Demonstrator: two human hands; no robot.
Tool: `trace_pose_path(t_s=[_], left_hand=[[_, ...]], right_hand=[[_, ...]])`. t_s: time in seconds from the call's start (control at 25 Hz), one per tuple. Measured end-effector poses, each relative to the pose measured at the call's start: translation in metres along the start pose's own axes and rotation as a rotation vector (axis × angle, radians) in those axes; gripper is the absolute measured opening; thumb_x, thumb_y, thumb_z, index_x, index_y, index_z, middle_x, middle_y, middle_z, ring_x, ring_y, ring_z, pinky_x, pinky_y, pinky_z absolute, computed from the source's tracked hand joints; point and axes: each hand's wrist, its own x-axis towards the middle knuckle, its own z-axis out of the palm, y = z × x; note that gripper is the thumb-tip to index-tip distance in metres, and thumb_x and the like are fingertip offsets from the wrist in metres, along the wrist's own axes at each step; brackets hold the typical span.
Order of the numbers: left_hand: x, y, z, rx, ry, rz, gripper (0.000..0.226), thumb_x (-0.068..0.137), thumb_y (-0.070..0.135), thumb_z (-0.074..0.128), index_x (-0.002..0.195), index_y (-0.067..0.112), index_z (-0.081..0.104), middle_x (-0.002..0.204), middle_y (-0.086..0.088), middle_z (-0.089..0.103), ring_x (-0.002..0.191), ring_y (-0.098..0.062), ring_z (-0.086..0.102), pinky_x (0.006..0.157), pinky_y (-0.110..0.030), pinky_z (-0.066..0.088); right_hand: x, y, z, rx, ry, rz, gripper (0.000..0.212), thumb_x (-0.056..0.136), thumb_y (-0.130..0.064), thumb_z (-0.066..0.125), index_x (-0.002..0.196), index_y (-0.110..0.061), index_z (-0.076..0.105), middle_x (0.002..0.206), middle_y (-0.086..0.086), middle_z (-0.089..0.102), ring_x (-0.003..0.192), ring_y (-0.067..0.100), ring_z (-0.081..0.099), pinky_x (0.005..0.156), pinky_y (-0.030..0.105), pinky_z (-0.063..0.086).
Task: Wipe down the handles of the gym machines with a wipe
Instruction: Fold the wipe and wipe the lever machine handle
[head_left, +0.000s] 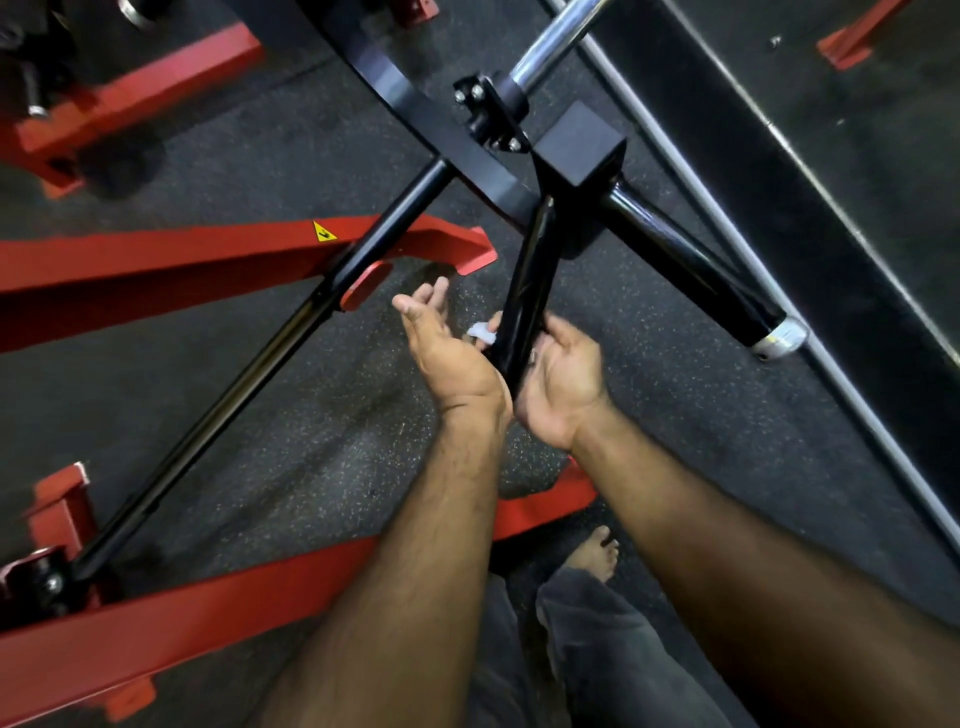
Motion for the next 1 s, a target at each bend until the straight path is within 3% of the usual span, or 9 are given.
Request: trace_pose_path(t_s=[0.12, 0.24, 0.4, 0.52, 0.64, 0.76, 0.84, 0.92, 1.0], left_hand=[[0.001, -0.003, -0.001, -0.067, -0.015, 0.006, 0.064, 0.103, 0.054, 0.021, 0.135, 0.006, 0.047, 0.134, -0.008, 0.062, 0.134, -0.020, 0.049, 0.109, -0.041, 0.035], [0.002, -0.001, -0.008, -0.125, -0.081, -0.073, 0.067, 0.104, 0.052, 0.020, 0.129, -0.001, 0.052, 0.128, -0.019, 0.064, 0.127, -0.028, 0.056, 0.115, -0.043, 0.033], [0.007, 0.005, -0.029, -0.147, -0.305, -0.228, 0.067, 0.104, 0.053, 0.022, 0.125, -0.002, 0.054, 0.120, -0.025, 0.067, 0.115, -0.034, 0.065, 0.109, -0.045, 0.043], [0.000, -0.004, -0.044, 0.012, -0.377, -0.273, 0.067, 0.104, 0.053, 0.019, 0.120, 0.002, 0.060, 0.110, -0.017, 0.072, 0.101, -0.028, 0.069, 0.097, -0.043, 0.050], [-0.008, -0.014, -0.048, -0.057, -0.416, -0.354, 0.060, 0.106, 0.045, 0.023, 0.111, 0.001, 0.063, 0.096, -0.014, 0.075, 0.085, -0.023, 0.073, 0.084, -0.037, 0.055], [-0.008, -0.020, -0.045, -0.155, -0.384, -0.421, 0.064, 0.105, 0.045, 0.028, 0.098, -0.003, 0.070, 0.095, -0.020, 0.075, 0.087, -0.031, 0.074, 0.098, -0.046, 0.049], [-0.006, -0.020, -0.046, -0.180, -0.376, -0.455, 0.070, 0.103, 0.050, 0.030, 0.096, -0.005, 0.072, 0.100, -0.023, 0.073, 0.092, -0.034, 0.072, 0.101, -0.048, 0.048], [-0.005, -0.016, -0.050, -0.170, -0.382, -0.488, 0.076, 0.100, 0.060, 0.026, 0.105, -0.003, 0.070, 0.105, -0.020, 0.072, 0.096, -0.031, 0.070, 0.096, -0.043, 0.053], [-0.006, -0.013, -0.053, -0.157, -0.431, -0.534, 0.086, 0.095, 0.070, 0.021, 0.104, 0.004, 0.075, 0.112, -0.019, 0.070, 0.107, -0.032, 0.065, 0.103, -0.044, 0.048]], right_hand=[[0.014, -0.035, 0.016, -0.098, 0.085, -0.018, 0.049, 0.095, -0.031, 0.026, 0.091, 0.002, 0.063, 0.084, 0.018, 0.065, 0.076, 0.031, 0.060, 0.071, 0.034, 0.051], [0.019, -0.054, 0.027, -0.125, 0.148, -0.153, 0.049, 0.102, -0.027, 0.024, 0.102, 0.000, 0.065, 0.094, 0.016, 0.069, 0.084, 0.030, 0.065, 0.076, 0.035, 0.049], [-0.019, 0.010, 0.001, -0.400, 0.259, -0.248, 0.034, 0.104, -0.005, 0.033, 0.106, -0.009, 0.067, 0.115, 0.013, 0.070, 0.116, 0.031, 0.063, 0.102, 0.044, 0.049], [-0.039, 0.019, -0.014, -0.651, 0.287, -0.244, 0.028, 0.100, 0.002, 0.047, 0.111, -0.014, 0.068, 0.102, 0.001, 0.075, 0.099, 0.014, 0.071, 0.085, 0.032, 0.058], [-0.042, -0.008, -0.004, -1.094, 0.440, -0.677, 0.014, 0.087, -0.014, 0.070, 0.100, -0.019, 0.072, 0.084, -0.005, 0.075, 0.075, 0.009, 0.071, 0.072, 0.028, 0.060], [-0.025, -0.052, 0.025, -1.677, 0.429, -1.167, 0.020, 0.082, -0.022, 0.075, 0.101, -0.017, 0.075, 0.089, -0.003, 0.073, 0.077, 0.012, 0.065, 0.068, 0.027, 0.054], [-0.014, -0.069, 0.050, -1.898, 0.446, -1.078, 0.022, 0.090, -0.029, 0.066, 0.104, -0.013, 0.069, 0.093, -0.008, 0.061, 0.075, 0.009, 0.056, 0.066, 0.033, 0.052], [-0.015, -0.056, 0.056, -2.016, 0.406, -0.765, 0.022, 0.098, -0.034, 0.052, 0.108, -0.015, 0.055, 0.095, -0.012, 0.046, 0.073, 0.009, 0.048, 0.063, 0.029, 0.047], [-0.039, -0.016, 0.046, -2.147, 0.134, -0.502, 0.020, 0.101, -0.029, 0.042, 0.115, -0.016, 0.048, 0.106, -0.001, 0.051, 0.085, 0.024, 0.055, 0.066, 0.033, 0.041]])
